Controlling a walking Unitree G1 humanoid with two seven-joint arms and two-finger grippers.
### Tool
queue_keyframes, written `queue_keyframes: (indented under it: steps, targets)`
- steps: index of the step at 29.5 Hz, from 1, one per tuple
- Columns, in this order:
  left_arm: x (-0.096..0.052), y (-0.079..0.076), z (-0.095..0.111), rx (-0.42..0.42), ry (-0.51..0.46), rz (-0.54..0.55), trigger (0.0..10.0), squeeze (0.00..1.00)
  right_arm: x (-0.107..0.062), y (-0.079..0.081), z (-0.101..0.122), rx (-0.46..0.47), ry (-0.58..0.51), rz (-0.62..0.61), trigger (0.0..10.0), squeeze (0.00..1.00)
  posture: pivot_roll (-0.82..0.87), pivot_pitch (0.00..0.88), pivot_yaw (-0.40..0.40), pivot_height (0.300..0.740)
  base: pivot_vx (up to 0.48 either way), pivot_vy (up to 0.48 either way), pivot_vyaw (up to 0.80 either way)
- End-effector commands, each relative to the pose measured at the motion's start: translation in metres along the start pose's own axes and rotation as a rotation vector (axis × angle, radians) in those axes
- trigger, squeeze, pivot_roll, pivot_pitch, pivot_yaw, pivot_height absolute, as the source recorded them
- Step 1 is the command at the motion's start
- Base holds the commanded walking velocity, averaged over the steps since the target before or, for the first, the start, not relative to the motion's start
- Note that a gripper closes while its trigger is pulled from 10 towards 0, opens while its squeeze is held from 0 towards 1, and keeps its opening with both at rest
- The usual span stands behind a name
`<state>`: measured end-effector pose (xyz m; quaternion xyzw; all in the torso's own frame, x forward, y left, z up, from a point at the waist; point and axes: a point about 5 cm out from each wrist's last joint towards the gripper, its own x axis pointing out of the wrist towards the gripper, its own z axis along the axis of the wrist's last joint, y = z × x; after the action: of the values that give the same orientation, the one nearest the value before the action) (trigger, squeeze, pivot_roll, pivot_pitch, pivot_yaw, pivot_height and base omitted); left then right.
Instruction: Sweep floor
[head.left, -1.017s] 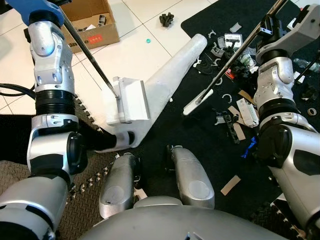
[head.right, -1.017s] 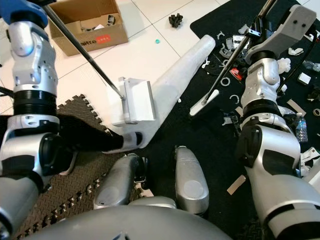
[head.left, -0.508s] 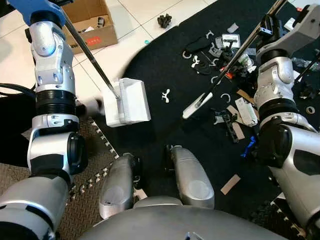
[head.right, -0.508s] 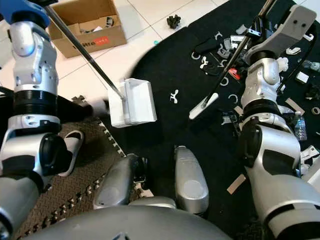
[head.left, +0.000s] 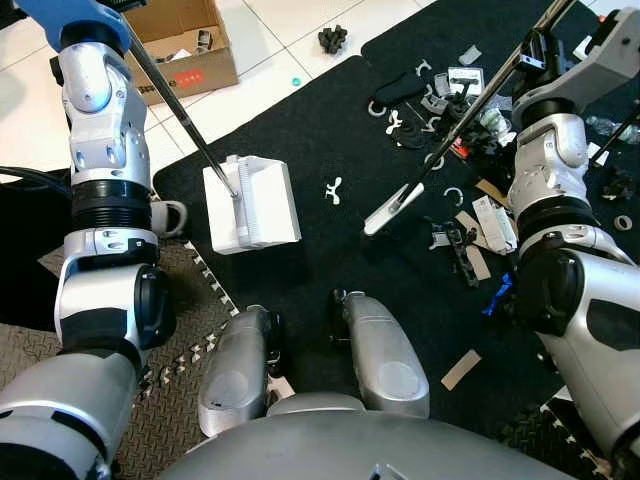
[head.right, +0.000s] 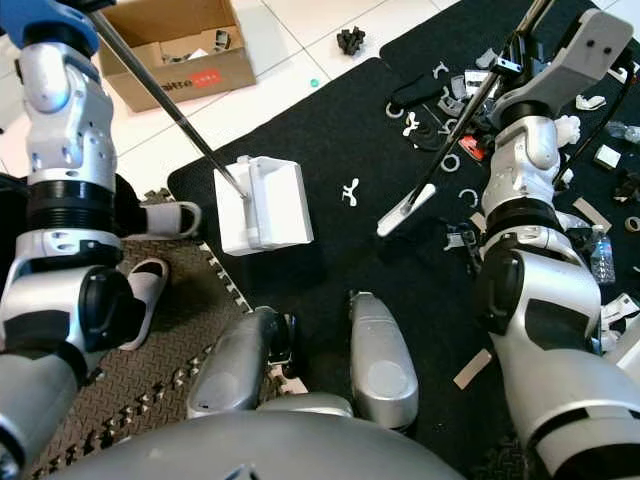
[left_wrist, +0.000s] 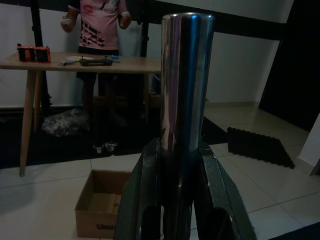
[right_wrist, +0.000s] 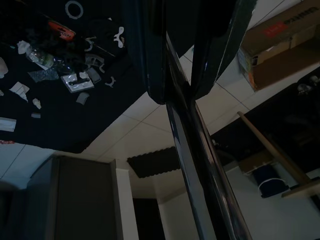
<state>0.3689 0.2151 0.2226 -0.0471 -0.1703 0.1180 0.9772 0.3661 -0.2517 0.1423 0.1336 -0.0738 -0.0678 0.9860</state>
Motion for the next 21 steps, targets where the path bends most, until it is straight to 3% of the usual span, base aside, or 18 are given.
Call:
queue_keyframes:
  steps: [1,21]
  targets:
    - [0.0035,-0.0019,0.0116,-0.006,-0.048,-0.006,10.0,0.0,0.0022,0.002,0.004,0.001,-0.018,0.003,10.0,0.0,-0.04,0.065,-0.011,0.74,0.0,0.0,0.0]
    - [0.0024,0.0006,0.0052,-0.003,-0.015,0.019,10.0,0.0,0.0007,0.0024,0.001,-0.025,-0.006,0.009,10.0,0.0,-0.04,0.066,-0.009,0.74,0.0,0.0,0.0]
